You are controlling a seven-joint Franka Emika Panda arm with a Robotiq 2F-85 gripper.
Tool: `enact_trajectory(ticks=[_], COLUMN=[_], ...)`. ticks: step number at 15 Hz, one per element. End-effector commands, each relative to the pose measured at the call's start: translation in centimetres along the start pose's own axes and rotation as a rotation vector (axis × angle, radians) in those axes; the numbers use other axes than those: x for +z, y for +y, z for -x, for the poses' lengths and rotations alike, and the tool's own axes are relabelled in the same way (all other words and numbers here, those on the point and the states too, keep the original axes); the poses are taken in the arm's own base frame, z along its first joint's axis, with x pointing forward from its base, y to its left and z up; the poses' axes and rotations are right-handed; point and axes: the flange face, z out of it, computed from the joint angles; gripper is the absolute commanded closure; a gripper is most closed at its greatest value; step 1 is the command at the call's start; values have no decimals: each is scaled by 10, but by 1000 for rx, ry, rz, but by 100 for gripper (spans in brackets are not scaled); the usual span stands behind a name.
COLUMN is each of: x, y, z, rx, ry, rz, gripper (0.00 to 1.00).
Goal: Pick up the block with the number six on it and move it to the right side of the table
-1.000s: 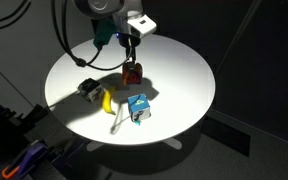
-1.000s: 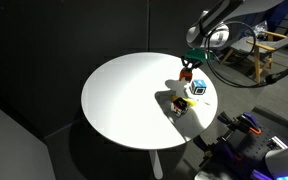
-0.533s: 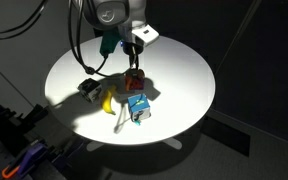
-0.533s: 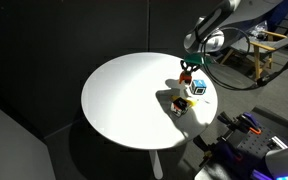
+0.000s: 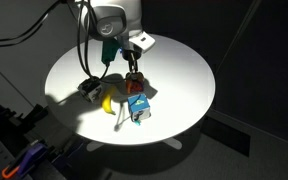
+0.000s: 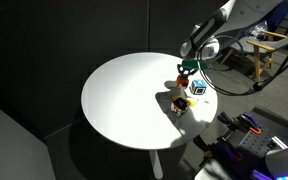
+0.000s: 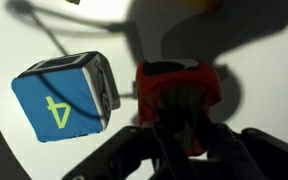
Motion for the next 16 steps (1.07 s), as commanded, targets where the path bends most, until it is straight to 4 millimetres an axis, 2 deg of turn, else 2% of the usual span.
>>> enact_trajectory(ticks=[1, 5, 6, 10, 16], x=[1, -1, -2, -13, -41], y=[-5, -9, -10, -16, -38], z=[-4, 0, 2, 11, 39], rx=[-43, -75, -84, -138, -341], ry=[2, -12, -15, -21, -47], rz=[-24, -32, -36, -62, -106], gripper=[37, 4, 1, 0, 0])
